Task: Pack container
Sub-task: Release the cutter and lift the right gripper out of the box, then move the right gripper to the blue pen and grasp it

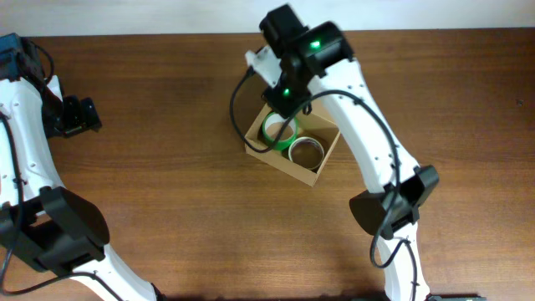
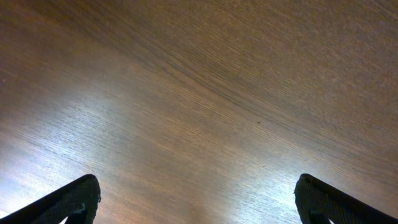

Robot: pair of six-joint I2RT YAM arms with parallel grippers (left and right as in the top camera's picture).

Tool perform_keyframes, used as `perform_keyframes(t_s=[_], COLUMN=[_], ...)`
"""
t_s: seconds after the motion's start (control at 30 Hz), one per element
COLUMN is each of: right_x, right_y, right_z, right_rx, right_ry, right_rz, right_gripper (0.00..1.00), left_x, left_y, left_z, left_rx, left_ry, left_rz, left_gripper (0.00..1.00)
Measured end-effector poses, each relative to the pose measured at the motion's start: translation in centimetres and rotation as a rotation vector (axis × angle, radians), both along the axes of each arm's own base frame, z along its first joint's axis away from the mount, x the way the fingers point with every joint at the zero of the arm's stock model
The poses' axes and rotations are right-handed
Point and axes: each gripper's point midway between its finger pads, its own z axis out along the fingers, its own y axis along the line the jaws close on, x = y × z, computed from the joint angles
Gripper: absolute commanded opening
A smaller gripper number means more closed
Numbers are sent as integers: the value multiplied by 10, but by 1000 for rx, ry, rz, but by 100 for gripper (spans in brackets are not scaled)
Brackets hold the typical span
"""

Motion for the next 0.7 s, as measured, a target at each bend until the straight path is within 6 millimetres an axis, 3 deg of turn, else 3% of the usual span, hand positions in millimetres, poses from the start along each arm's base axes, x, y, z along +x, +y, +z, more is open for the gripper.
perform_keyframes(t_s=[0.23,0.37,0.47,0.57,0.7], right_x=[-15,-59,-103,-144,-173], right_y=[-35,-78,-122,-170,-225], right_z=[88,156,183,184,148], right_rx=[-3,10,-13,-51,-116], right_ry=[-221,-383,-462,-487,-412], right_rz=[-111,-188,-282,-398,-604], right_gripper=[25,25,27,27,36], left_x=[0,0,0,0,0], left_y=[0,0,0,0,0], left_z=[0,0,0,0,0], left_rx=[1,1,1,0,1], left_ry=[0,0,0,0,0], left_rz=[0,0,0,0,0], left_gripper=[100,100,100,100,100])
